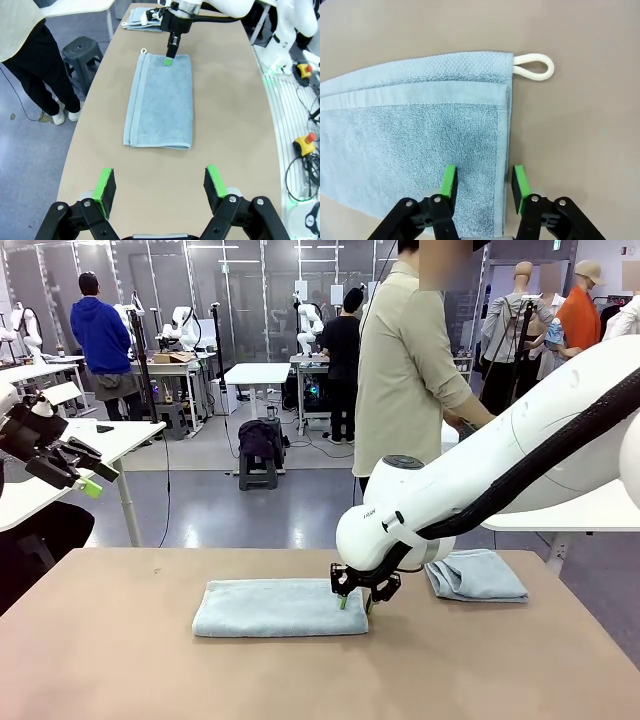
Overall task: Fold the towels and place them in the basket.
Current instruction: When a person lays out a Towel with hook on the table, fold it in half twice.
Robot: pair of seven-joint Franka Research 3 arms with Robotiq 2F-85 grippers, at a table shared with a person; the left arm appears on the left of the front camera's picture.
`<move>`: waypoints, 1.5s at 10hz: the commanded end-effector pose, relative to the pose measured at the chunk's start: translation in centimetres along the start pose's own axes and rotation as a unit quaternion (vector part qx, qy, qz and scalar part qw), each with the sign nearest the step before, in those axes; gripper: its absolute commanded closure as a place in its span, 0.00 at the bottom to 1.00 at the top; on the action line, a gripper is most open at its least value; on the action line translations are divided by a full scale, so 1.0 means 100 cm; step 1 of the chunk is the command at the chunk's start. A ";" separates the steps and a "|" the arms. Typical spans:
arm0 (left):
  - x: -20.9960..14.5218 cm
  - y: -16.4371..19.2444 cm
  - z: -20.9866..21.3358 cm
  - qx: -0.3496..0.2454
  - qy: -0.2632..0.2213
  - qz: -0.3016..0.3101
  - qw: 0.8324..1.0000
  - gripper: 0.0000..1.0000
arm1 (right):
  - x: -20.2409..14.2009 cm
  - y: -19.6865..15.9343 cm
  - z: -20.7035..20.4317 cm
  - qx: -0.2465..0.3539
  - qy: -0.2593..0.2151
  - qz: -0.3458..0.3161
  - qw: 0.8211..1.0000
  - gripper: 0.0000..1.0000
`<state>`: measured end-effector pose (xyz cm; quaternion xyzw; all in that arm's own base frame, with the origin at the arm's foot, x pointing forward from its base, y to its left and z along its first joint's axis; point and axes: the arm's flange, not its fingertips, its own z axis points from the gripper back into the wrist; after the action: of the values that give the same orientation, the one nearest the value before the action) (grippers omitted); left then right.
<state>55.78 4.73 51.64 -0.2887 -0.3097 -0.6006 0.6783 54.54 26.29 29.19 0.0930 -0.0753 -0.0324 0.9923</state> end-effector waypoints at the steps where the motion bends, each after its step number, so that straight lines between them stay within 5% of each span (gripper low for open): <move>1: 0.002 -0.002 0.002 0.003 0.008 0.001 1.000 0.10 | 0.003 0.010 -0.006 -0.019 -0.015 -0.016 1.000 0.50; 2: 0.002 -0.002 0.002 0.003 0.008 0.001 1.000 0.10 | 0.003 0.011 -0.006 -0.022 -0.017 -0.018 0.999 0.64; 5: 0.002 -0.002 0.002 0.003 0.008 0.001 1.000 0.10 | 0.003 0.011 -0.006 -0.031 -0.014 -0.021 0.999 0.62; 9: 0.002 -0.002 0.002 0.003 0.008 0.001 1.000 0.10 | 0.002 0.012 -0.003 -0.030 -0.007 -0.023 0.999 1.00; 15: 0.002 -0.002 0.002 0.003 0.008 0.001 1.000 0.10 | 0.006 -0.001 0.010 -0.025 -0.009 0.005 1.000 1.00</move>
<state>55.78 4.73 51.64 -0.2887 -0.3097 -0.6006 0.6783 54.83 26.48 29.68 0.0791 -0.0746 -0.0381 0.9933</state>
